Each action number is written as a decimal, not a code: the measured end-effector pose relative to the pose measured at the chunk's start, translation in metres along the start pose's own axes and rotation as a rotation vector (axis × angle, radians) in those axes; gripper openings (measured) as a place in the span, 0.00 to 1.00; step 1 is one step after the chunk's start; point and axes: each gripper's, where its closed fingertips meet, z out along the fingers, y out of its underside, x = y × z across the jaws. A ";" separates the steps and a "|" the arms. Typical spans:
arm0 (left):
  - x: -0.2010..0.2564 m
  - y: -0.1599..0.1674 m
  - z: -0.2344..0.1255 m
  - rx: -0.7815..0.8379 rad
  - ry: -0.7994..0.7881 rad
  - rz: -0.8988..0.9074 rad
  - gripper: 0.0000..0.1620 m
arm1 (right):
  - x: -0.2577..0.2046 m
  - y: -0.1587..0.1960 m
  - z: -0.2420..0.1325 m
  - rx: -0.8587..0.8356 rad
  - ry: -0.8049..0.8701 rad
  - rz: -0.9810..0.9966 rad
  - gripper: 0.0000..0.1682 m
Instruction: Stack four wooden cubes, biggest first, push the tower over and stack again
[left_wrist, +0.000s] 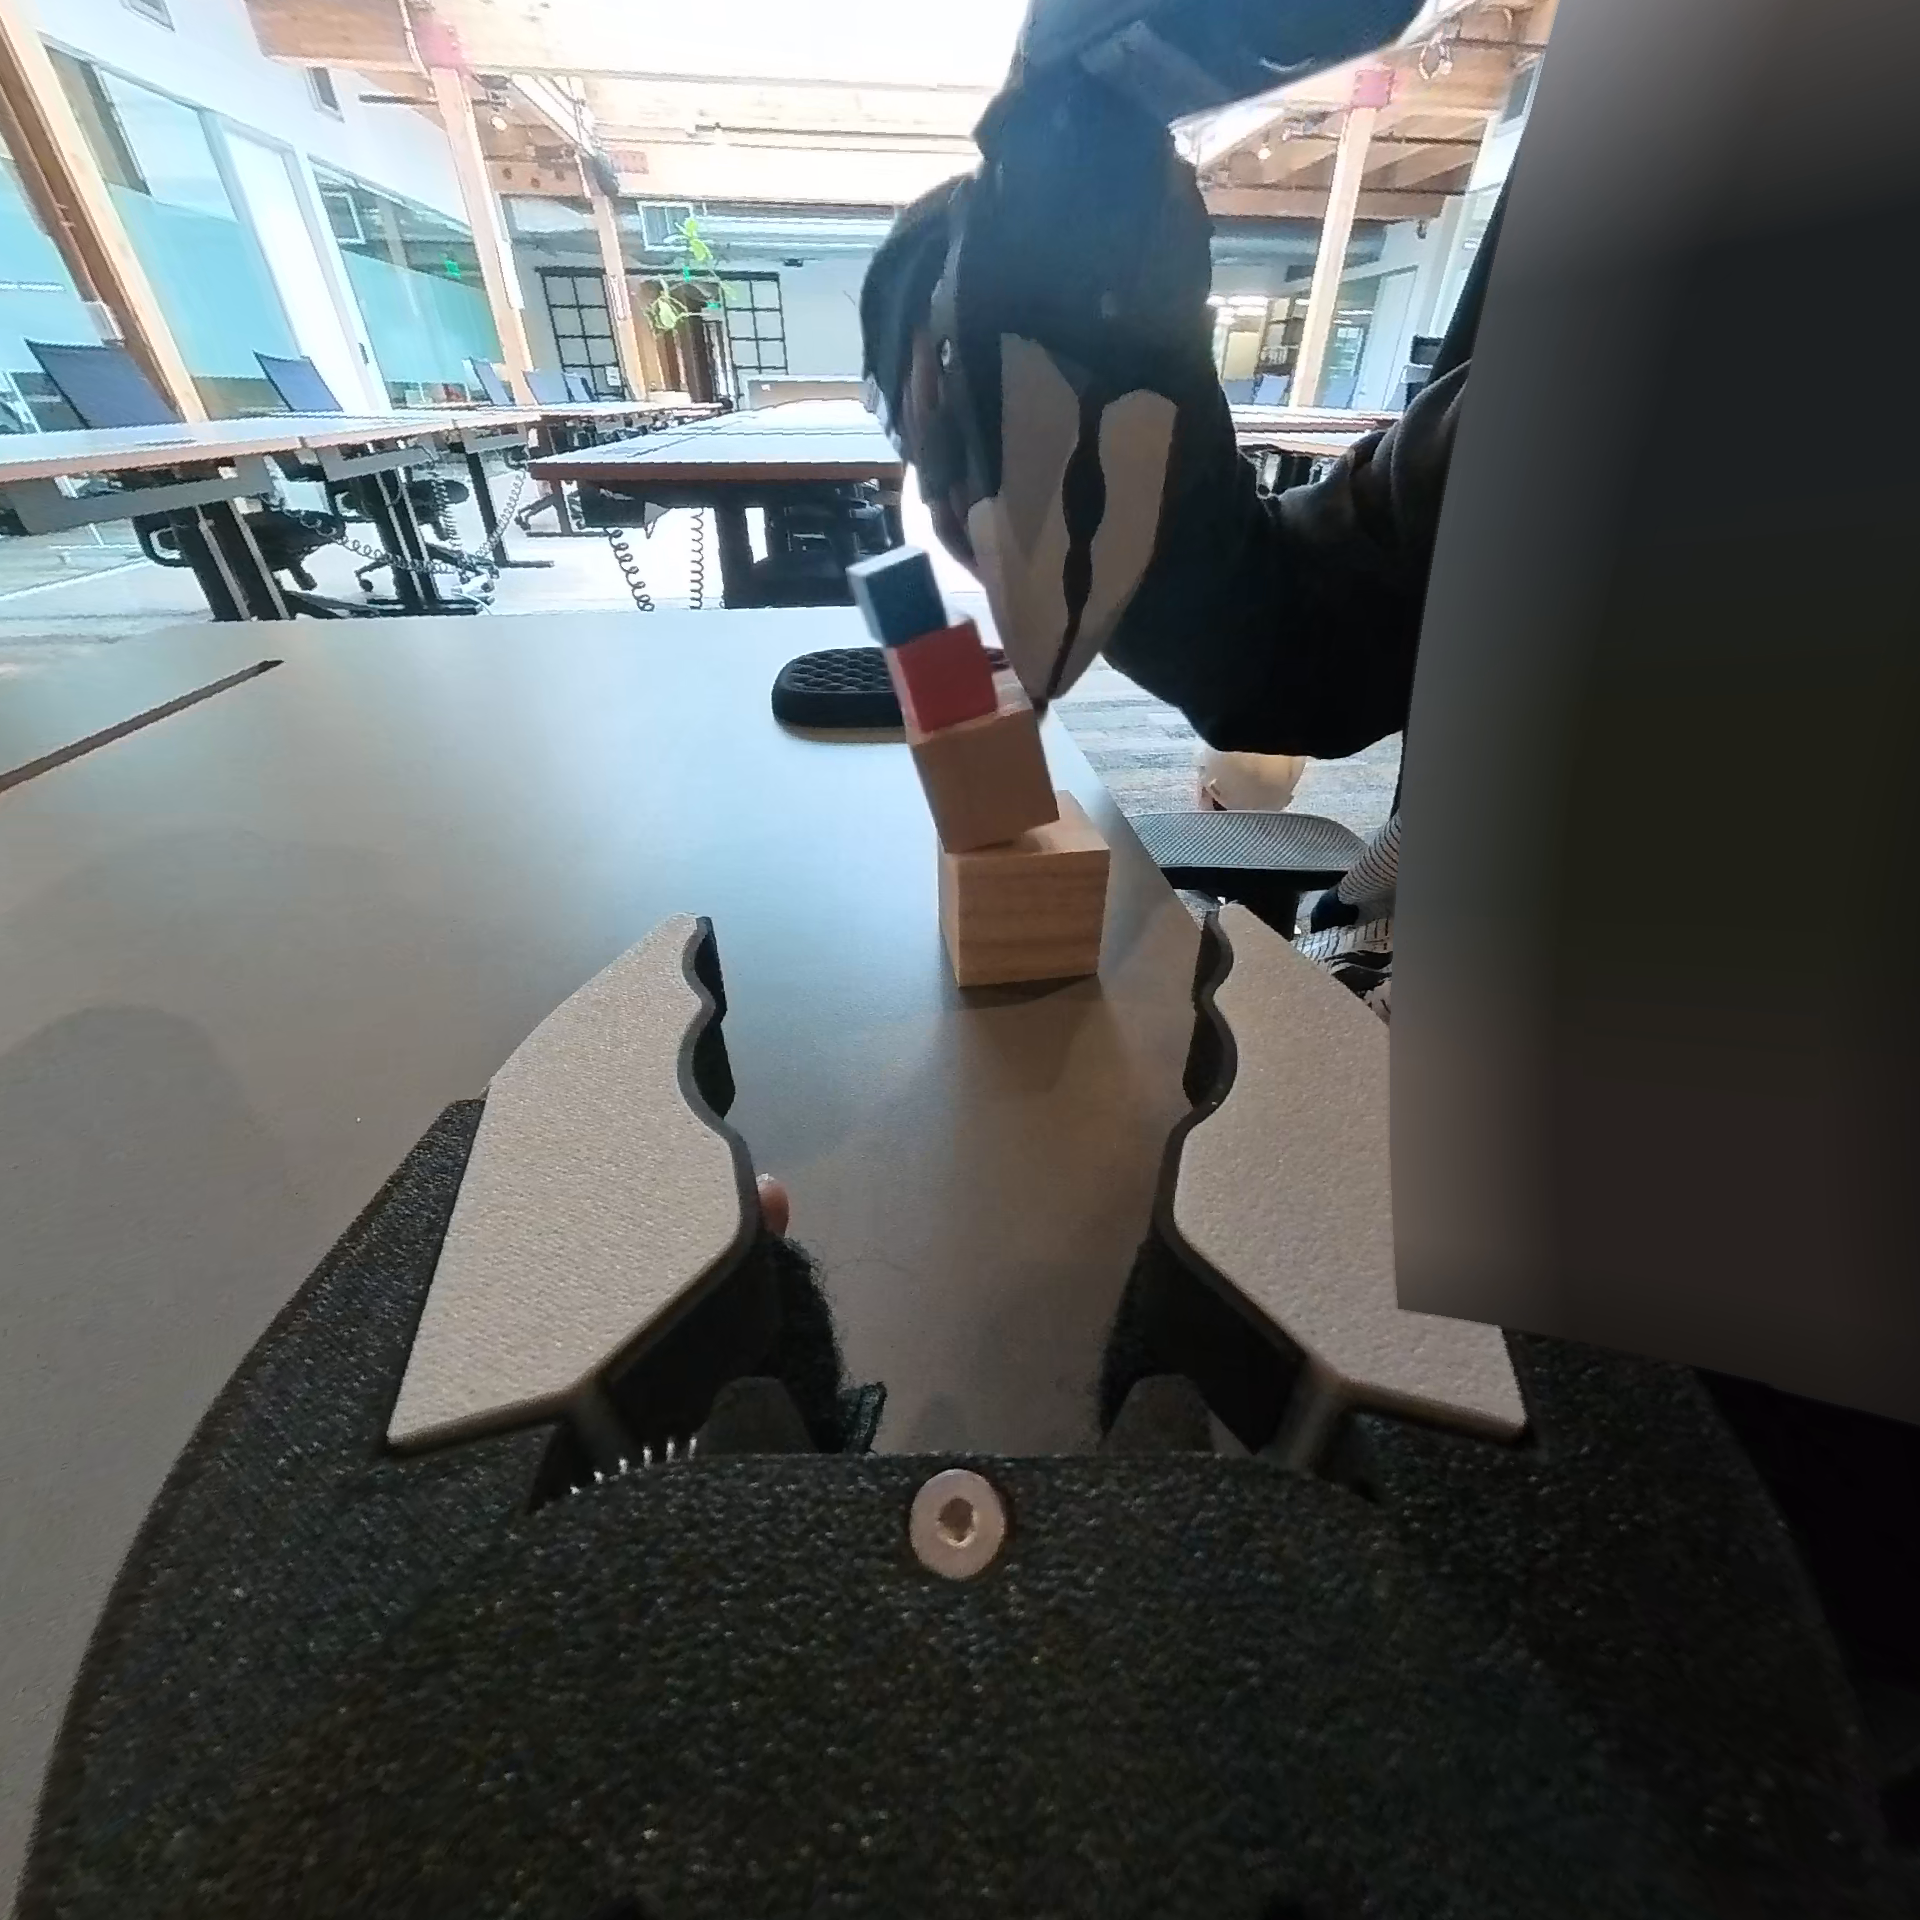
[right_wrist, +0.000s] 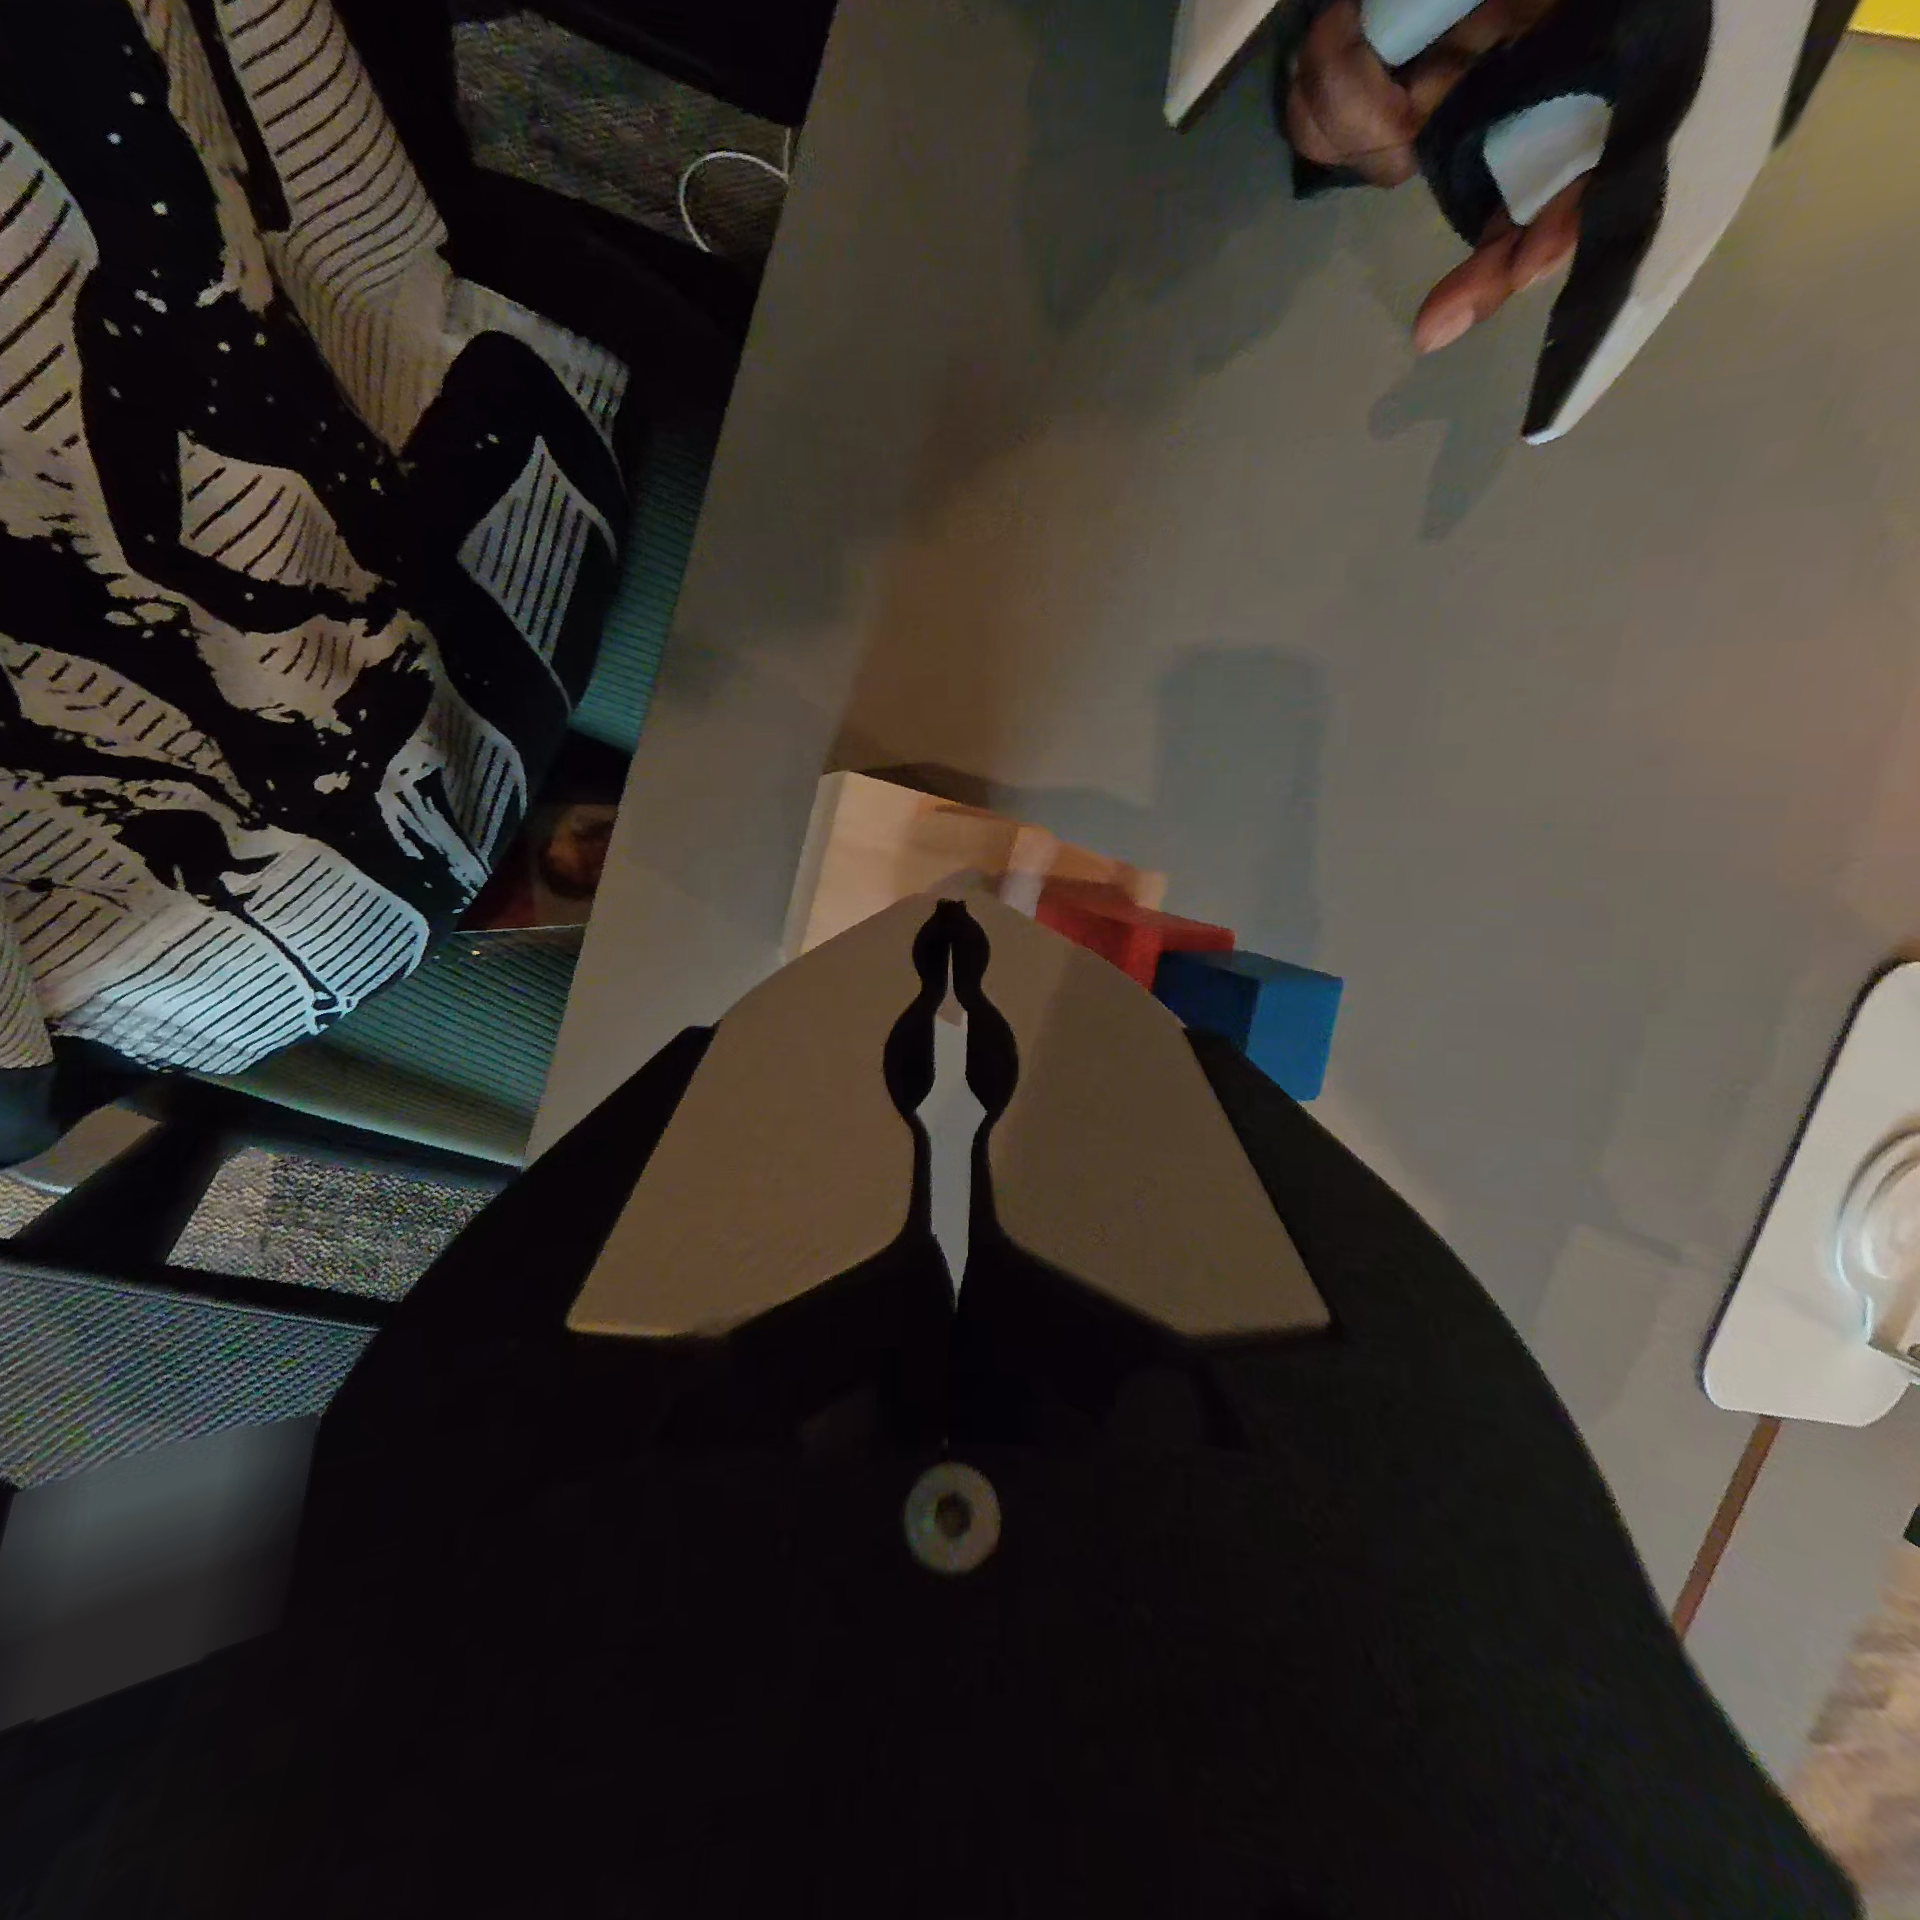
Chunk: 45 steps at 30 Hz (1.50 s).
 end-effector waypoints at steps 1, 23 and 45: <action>0.000 0.000 0.000 0.000 0.000 0.000 0.53 | 0.002 0.000 0.000 0.003 0.006 0.004 0.00; 0.000 0.000 0.000 0.000 0.002 -0.004 0.53 | 0.038 0.012 -0.007 0.015 0.133 0.069 0.00; 0.000 0.000 0.000 -0.002 -0.003 -0.003 0.53 | -0.006 0.037 -0.021 0.029 0.120 0.219 0.14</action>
